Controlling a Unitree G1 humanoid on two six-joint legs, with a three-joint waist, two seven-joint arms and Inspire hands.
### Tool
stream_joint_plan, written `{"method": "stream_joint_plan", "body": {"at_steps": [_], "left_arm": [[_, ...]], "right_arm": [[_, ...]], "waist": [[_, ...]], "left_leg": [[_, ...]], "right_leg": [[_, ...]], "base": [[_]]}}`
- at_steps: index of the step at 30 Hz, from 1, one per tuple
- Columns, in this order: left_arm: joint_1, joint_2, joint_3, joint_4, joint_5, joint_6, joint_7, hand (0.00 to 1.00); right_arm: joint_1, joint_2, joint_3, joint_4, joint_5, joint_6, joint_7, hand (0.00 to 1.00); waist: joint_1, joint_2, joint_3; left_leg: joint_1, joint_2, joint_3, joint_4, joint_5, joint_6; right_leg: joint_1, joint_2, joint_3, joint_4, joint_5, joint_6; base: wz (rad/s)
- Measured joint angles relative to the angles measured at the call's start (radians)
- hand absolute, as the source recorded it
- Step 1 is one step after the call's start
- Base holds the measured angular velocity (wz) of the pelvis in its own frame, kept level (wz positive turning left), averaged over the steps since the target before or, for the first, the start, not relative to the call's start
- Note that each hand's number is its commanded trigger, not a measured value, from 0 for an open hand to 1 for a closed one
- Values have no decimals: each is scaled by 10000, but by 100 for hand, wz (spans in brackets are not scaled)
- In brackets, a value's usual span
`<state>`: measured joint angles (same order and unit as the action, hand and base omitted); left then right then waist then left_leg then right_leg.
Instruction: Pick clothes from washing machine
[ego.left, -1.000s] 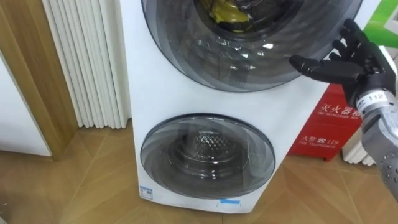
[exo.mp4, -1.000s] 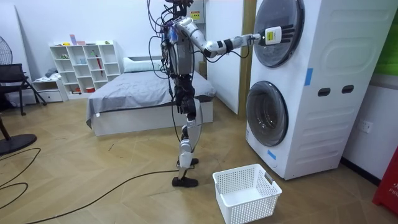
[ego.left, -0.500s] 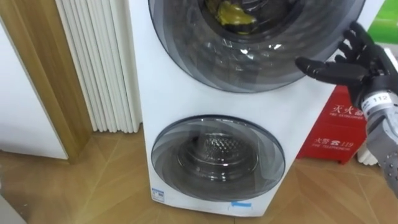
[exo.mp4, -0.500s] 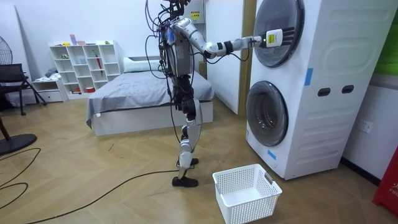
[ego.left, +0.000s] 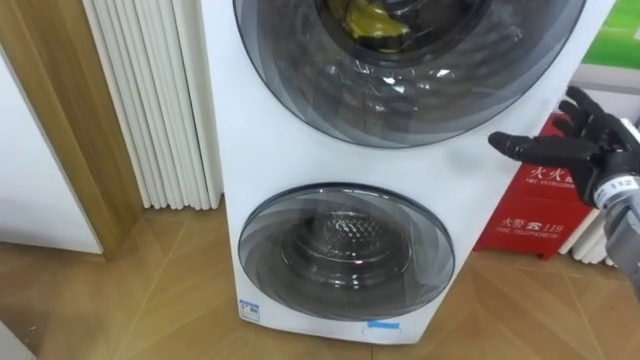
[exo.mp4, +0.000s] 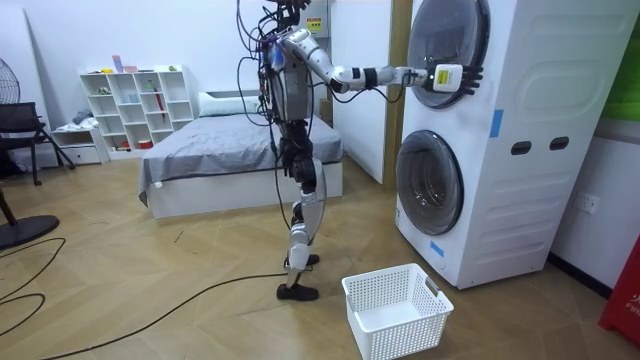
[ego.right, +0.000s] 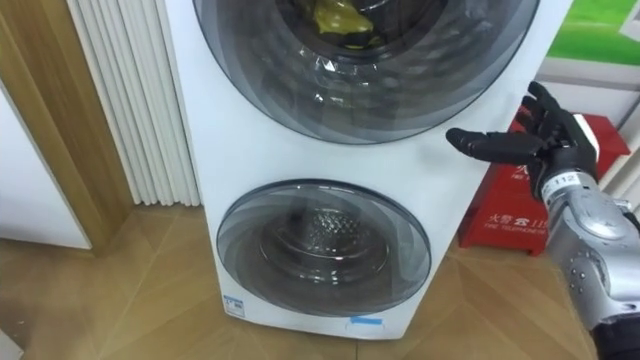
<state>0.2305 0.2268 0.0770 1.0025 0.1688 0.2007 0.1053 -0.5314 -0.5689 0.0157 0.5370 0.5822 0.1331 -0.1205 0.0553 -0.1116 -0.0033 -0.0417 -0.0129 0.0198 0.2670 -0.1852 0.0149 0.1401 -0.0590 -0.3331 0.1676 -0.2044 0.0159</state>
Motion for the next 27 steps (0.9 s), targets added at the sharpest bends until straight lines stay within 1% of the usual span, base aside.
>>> {"method": "stream_joint_plan", "body": {"at_steps": [4, 7, 9, 13, 19, 22, 24, 27], "left_arm": [[-26, 89, 1, 2, 2, 78, -10, 0], [-29, 172, 0, 1, 3, 165, -10, 0], [-16, 189, 6, 1, 6, 187, -10, 0], [-26, 197, 0, 1, 0, 188, -10, 0], [3, 202, 6, -11, -1, 169, -9, 0], [40, 199, 1, -12, 3, 143, -9, 0], [67, 200, 1, -12, 6, 64, -9, 0], [64, 200, 3, -21, 6, -131, 12, 0]], "right_arm": [[0, -9, 0, 0, -75, 24, -102, 0], [0, -98, 0, 0, -74, 220, -162, 0], [-8, -185, 0, 1, -132, 230, -222, 0], [-57, -186, 0, 1, -188, 230, -225, 0], [-56, -186, 2, -212, -203, 230, -190, 0], [-57, -187, 2, -835, -215, 223, -179, 0], [-60, -187, 1, -1239, -213, 203, -124, 0], [-174, -187, 2, -1366, -208, 187, -119, 0]], "waist": [[-9, -87, -11], [-7, -175, -13], [26, -199, -19], [2, -208, -15], [-38, -161, 9], [-62, -91, 25], [-43, -44, 34], [14, 13, 18]], "left_leg": [[-9, -3, -1, -20, 0, 0], [-13, -4, -2, -21, 0, 0], [-6, -8, -2, -27, 0, 0], [3, -5, -2, -25, 0, 0], [-23, 3, 11, 11, -2, -1], [-19, 5, 22, -8, -2, -1], [-9, 5, 32, -9, -2, 0], [10, 3, 44, -7, 0, 1]], "right_leg": [[-15, -1, -7, 0, 0, 0], [-23, -2, -8, 0, 0, 0], [-26, -5, 5, 1, 0, 0], [-8, -2, 6, -7, 0, 0], [3, 0, 22, -2, 0, 0], [12, 2, 33, 1, 0, 0], [14, 2, 32, 5, 0, 0], [21, -1, 35, 4, 0, 0]], "base": [[0], [0], [0], [0], [0], [0], [0], [0]]}}
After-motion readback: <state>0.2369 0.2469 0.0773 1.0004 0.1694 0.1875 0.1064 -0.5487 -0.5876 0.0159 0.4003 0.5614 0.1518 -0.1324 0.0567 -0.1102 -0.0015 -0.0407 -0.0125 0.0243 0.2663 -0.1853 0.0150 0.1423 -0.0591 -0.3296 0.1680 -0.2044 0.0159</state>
